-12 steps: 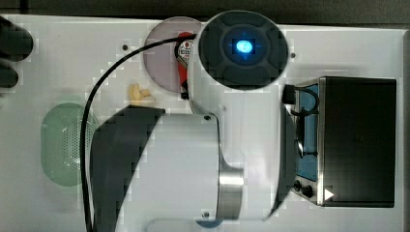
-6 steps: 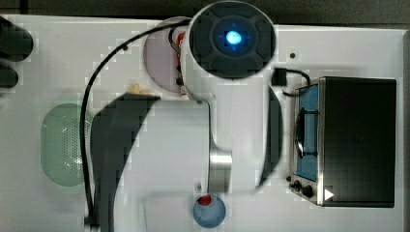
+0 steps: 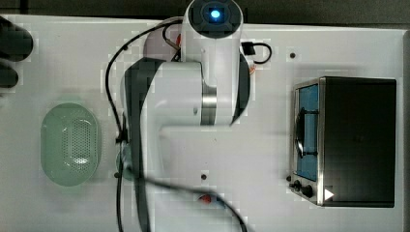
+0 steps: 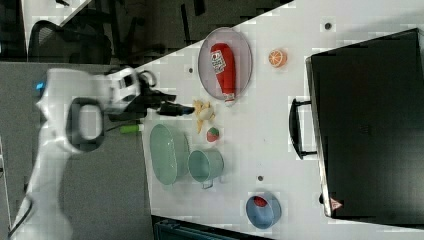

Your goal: Pick ketchup from plate and place it on table.

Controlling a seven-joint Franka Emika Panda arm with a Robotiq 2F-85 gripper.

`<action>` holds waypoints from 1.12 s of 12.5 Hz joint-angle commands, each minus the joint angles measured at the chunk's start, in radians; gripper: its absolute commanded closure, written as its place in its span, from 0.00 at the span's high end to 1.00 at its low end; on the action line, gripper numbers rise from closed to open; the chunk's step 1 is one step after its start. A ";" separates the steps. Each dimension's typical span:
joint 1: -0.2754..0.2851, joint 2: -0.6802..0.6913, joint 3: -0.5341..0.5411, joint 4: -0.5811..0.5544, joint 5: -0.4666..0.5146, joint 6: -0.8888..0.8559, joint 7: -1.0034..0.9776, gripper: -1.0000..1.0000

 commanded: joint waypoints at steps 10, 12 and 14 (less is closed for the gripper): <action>0.087 0.396 0.011 0.268 -0.157 0.186 -0.293 1.00; 0.090 0.436 0.011 0.269 -0.177 0.258 -0.293 1.00; 0.090 0.468 0.009 0.268 -0.178 0.314 -0.293 1.00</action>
